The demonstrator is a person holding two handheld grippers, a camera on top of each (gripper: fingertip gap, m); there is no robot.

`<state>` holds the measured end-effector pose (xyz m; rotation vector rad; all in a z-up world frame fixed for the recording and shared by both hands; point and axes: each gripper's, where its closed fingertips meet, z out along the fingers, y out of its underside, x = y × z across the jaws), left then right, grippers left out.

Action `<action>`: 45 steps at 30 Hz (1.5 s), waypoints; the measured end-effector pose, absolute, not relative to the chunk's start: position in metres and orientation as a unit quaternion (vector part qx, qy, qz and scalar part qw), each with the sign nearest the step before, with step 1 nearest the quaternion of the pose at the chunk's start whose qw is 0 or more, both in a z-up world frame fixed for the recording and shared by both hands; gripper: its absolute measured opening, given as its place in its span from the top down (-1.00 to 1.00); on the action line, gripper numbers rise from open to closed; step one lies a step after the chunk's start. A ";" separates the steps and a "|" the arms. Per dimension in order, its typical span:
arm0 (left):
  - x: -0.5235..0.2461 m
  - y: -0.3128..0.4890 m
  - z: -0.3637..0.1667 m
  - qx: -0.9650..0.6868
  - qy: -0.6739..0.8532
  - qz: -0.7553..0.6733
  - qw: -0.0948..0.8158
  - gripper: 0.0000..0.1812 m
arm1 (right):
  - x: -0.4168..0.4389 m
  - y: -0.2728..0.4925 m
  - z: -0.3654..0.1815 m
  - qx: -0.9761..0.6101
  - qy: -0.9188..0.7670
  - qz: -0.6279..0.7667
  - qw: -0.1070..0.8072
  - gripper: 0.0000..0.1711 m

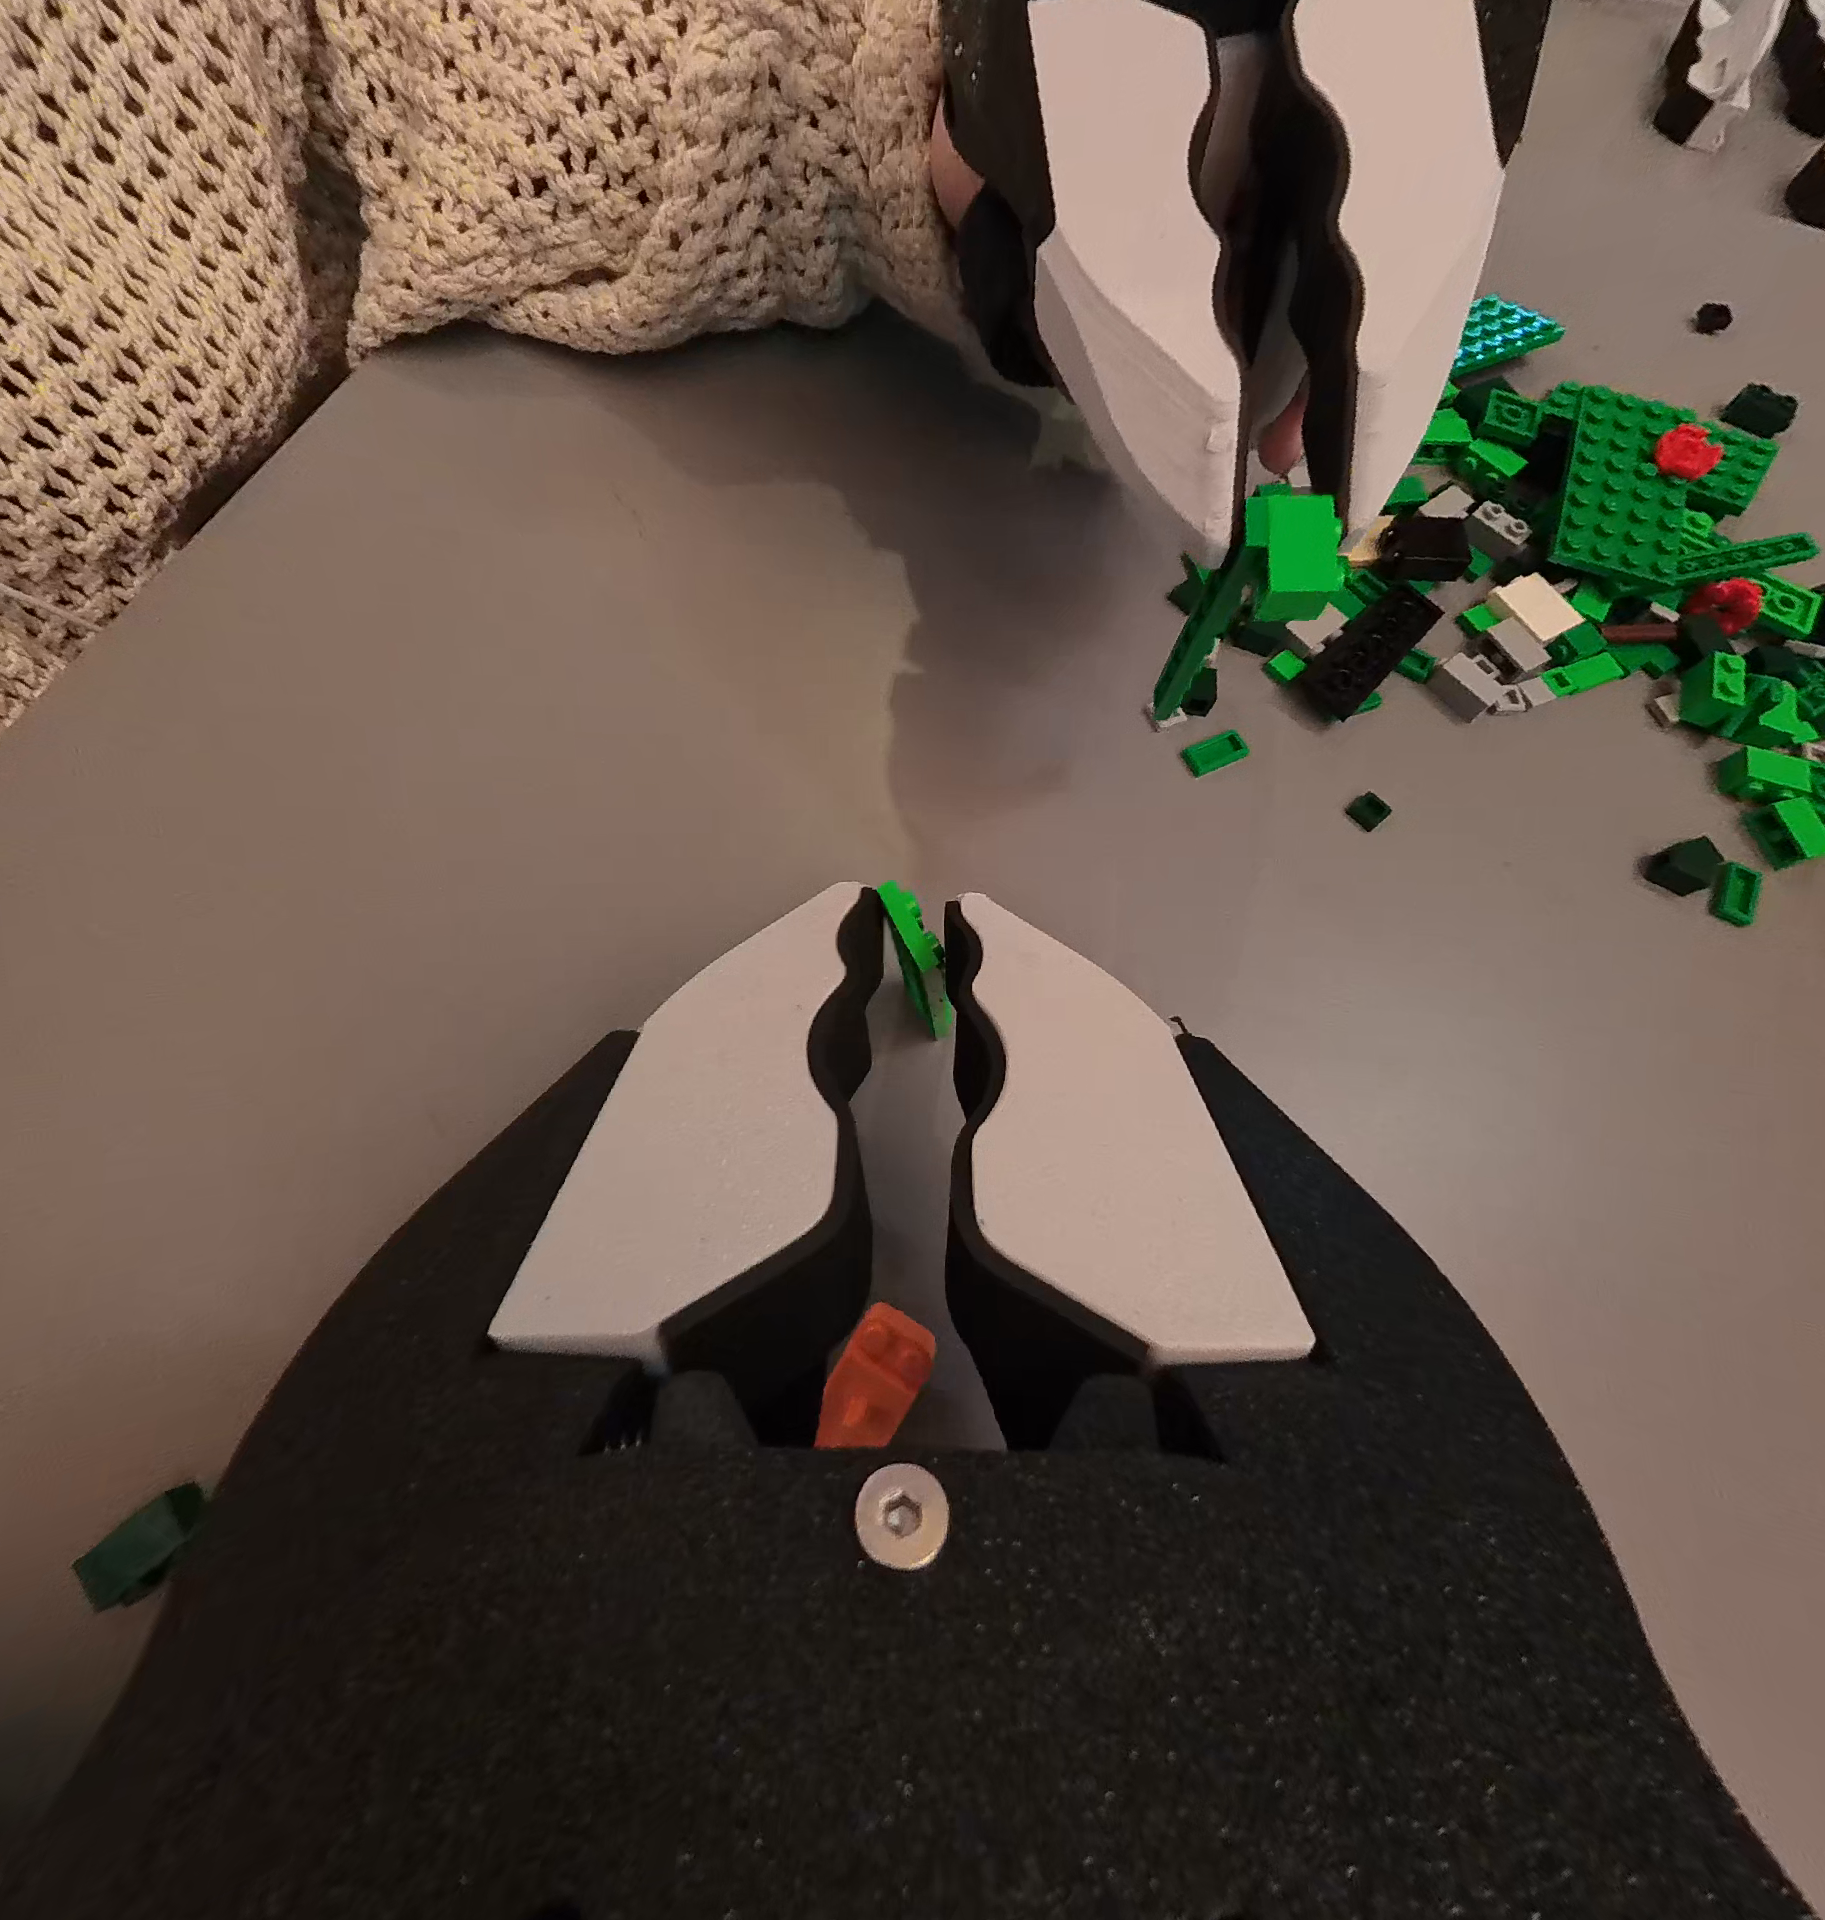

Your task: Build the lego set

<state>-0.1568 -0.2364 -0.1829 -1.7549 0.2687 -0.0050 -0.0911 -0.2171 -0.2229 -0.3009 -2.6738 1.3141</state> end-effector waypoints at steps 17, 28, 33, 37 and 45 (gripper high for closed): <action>-0.153 -0.235 -0.186 -0.770 0.124 -0.009 0.626 0.85 | -0.095 -0.206 -0.225 -0.165 -0.911 0.370 0.071 0.95; -0.151 -0.235 -0.187 -0.771 0.126 -0.012 0.624 0.85 | -0.094 -0.205 -0.225 -0.160 -0.907 0.384 0.067 0.91; -0.151 -0.234 -0.187 -0.770 0.127 -0.013 0.625 0.85 | -0.094 -0.205 -0.225 -0.157 -0.907 0.384 0.067 0.88; -0.149 -0.234 -0.188 -0.771 0.128 -0.016 0.624 0.85 | -0.094 -0.204 -0.226 -0.155 -0.907 0.385 0.070 0.84; -0.149 -0.234 -0.188 -0.771 0.129 -0.017 0.624 0.85 | -0.091 -0.205 -0.227 -0.148 -0.909 0.383 0.065 0.82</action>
